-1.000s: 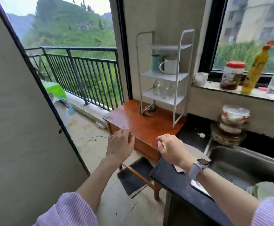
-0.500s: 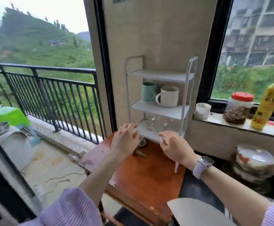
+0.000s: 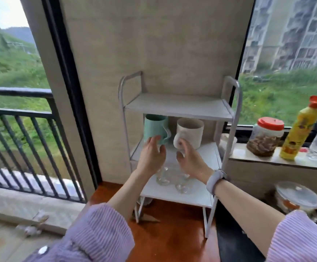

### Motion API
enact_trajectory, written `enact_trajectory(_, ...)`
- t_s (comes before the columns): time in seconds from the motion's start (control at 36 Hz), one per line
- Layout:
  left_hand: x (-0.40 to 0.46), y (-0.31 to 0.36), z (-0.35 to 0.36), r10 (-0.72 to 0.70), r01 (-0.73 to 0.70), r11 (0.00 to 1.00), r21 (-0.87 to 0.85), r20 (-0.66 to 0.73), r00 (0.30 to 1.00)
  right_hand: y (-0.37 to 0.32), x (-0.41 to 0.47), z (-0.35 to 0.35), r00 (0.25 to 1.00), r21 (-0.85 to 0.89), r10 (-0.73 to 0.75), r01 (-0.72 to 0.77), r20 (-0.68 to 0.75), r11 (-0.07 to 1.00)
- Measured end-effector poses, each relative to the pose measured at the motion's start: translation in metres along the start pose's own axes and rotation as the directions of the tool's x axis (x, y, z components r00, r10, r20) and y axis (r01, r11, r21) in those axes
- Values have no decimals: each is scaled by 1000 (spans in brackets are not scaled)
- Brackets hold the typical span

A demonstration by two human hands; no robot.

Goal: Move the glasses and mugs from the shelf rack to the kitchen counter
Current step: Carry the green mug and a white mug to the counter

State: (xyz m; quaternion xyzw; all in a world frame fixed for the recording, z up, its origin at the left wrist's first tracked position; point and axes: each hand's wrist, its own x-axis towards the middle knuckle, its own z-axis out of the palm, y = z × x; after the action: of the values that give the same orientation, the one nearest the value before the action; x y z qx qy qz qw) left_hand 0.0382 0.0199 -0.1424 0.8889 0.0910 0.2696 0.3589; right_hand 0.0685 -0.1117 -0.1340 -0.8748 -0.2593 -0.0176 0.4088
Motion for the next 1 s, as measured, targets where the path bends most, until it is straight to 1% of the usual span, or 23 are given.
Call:
enact_trajectory(0.06,15,-5,8,-24,24,997,-68,1,1000,3,13,5,1000,74,10,-8,-27,997)
enact_trajectory(0.17,40,-10,22,-30,33,983,-182,20,999,10,27,12,997,144,47,-39,-54,989)
enact_trajectory(0.19,43,-11,24,-33,43,969,-245,47,998,11,28,12,996,160,63,-52,-60,986)
enact_trajectory(0.25,47,-9,26,-47,88,905,-415,109,993,12,29,10,992,192,106,-92,-66,977)
enact_trajectory(0.31,49,-9,28,-56,116,856,-505,133,990,12,29,8,986,232,141,-117,-86,966)
enact_trajectory(0.39,51,-5,30,-47,115,863,-492,148,988,11,26,5,977,286,182,-143,-115,948)
enact_trajectory(0.42,51,-4,32,-44,100,878,-468,129,991,12,24,4,973,300,196,-153,-120,942)
enact_trajectory(0.53,44,-5,32,-71,55,930,-363,-32,997,19,15,0,949,404,278,-198,-149,893)
enact_trajectory(0.64,31,-11,25,-95,65,939,-337,-74,993,22,5,-4,940,523,309,-194,-142,830)
enact_trajectory(0.72,23,-13,18,-76,47,931,-361,-64,995,23,1,-7,938,594,327,-196,-119,780)
enact_trajectory(0.81,18,-13,13,-74,58,906,-419,-23,997,20,0,-9,937,673,348,-240,-28,700)
enact_trajectory(0.89,15,-10,10,-51,67,887,-458,48,998,15,4,-12,916,715,397,-314,55,624)
enact_trajectory(0.94,14,-7,9,-43,77,885,-459,84,996,12,7,-12,903,709,426,-338,58,619)
enact_trajectory(1.0,12,-4,9,-49,83,890,-449,88,995,9,7,-10,898,678,440,-330,11,657)
